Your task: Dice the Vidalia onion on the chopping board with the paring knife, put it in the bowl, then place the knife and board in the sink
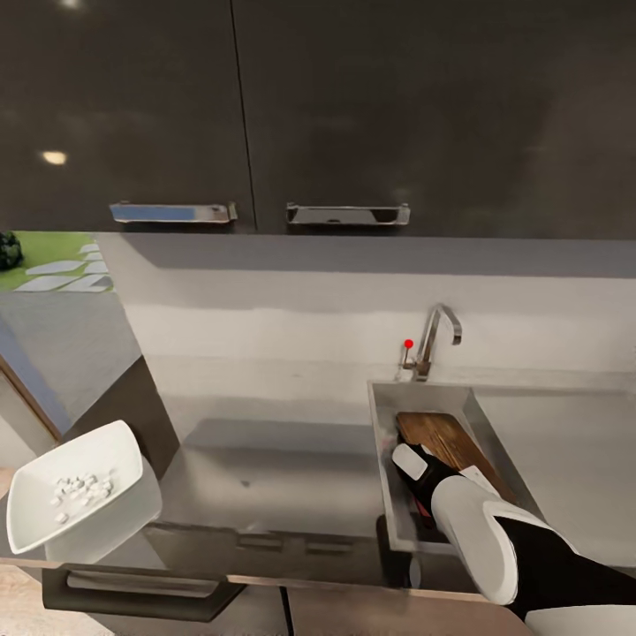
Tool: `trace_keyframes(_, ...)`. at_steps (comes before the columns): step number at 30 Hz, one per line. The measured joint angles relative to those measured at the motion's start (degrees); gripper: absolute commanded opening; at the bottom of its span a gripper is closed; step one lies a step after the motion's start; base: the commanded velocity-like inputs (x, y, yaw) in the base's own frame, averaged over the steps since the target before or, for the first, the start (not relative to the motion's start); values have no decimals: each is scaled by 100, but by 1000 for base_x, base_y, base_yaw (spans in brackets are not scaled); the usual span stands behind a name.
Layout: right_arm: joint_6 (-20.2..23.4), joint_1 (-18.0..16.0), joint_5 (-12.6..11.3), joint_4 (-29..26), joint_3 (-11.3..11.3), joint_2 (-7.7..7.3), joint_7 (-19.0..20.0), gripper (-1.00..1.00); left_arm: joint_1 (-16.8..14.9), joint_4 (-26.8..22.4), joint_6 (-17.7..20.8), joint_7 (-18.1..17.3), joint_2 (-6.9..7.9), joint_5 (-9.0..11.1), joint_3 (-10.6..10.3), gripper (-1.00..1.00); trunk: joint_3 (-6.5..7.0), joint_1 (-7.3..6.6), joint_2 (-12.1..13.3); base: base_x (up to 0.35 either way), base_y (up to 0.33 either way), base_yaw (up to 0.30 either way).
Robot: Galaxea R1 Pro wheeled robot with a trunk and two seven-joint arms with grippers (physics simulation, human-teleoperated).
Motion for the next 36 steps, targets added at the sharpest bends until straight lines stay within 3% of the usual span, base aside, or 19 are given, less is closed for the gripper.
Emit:
trace_keyframes(7,1,0,-4,1,2,0,7,-100,0,0,0,0,0,0,0,100,-9,0,0,0,-1,0)
trace_keyframes(15,-14,-1,-6,8,20,-6,849,-100,0,8,0,0,0,2,0,100,-9,0,0,0,0,0)
trace_keyframes(26,-22,17,-17,92,10,-158,913,-100,0,9,1,0,0,2,0,100,-47,0,0,0,0,0)
trace_keyframes(36,-20,18,-29,122,8,-164,914,-100,0,26,0,0,0,2,1,100,-137,0,0,0,0,0)
